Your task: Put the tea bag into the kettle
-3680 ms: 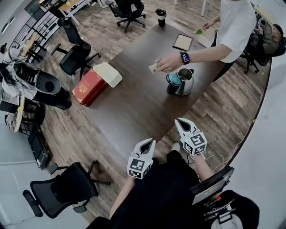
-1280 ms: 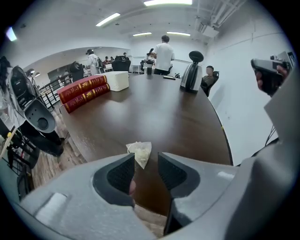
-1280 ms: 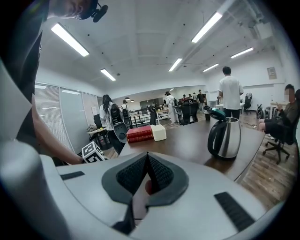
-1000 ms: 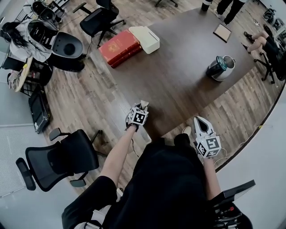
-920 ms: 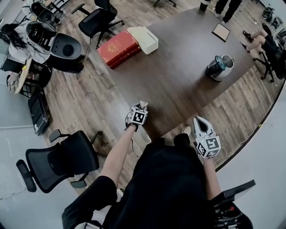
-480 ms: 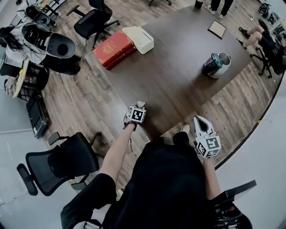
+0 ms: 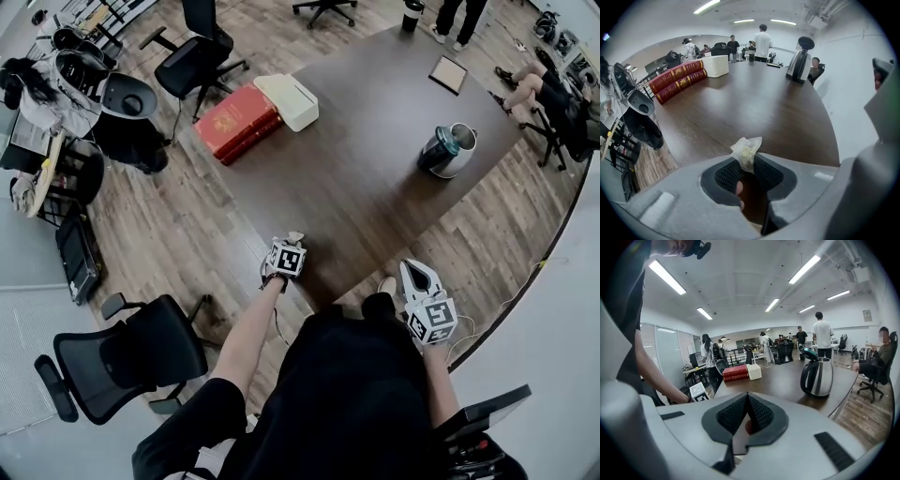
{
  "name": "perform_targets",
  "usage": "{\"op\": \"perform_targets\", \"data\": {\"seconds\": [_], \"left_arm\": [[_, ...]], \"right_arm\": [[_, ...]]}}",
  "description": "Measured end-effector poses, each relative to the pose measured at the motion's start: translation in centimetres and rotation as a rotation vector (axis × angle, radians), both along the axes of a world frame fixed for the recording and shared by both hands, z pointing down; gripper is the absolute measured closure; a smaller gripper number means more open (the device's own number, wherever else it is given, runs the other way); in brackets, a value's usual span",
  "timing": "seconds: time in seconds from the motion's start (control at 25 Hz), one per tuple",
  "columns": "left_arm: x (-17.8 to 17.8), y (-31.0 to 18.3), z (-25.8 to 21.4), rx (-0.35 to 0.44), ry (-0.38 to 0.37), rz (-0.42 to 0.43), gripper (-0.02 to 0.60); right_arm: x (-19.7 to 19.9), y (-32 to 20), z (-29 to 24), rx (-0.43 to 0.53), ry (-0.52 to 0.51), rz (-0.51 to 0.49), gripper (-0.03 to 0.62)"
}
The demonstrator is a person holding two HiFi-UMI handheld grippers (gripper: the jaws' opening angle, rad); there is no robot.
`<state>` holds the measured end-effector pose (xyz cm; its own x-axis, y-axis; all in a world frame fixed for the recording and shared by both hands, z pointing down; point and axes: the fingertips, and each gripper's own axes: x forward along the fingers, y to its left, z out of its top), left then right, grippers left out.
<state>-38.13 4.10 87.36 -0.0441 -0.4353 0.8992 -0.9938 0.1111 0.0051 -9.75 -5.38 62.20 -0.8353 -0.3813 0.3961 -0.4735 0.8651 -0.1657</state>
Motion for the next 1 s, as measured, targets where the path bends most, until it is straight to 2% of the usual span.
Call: {"op": "perform_targets", "data": {"seconds": [0.12, 0.32, 0.44, 0.72, 1.0], "left_arm": [[0.3, 0.1, 0.3, -0.004, -0.011, 0.005, 0.535], [0.3, 0.4, 0.2, -0.014, 0.012, -0.009, 0.543], [0.3, 0.8, 0.4, -0.012, 0.000, -0.010, 0.545], [-0.1, 0.9, -1.2, 0.056, -0.025, -0.022, 0.546], [0.6, -0.9, -4.9, 0.197, -0.030, 0.008, 0.548]], "right_arm": [[0.2, 0.1, 0.1, 0.002, -0.001, 0.004, 0.588], [0.7, 0.1, -0.2, 0.005, 0.000, 0.010, 0.588], [0.7, 0.3, -0.2, 0.004, 0.000, 0.006, 0.588], [0.5, 0.2, -0.8, 0.011, -0.014, 0.003, 0.588], [-0.2, -0.1, -1.2, 0.017, -0.028, -0.015, 0.588]]}}
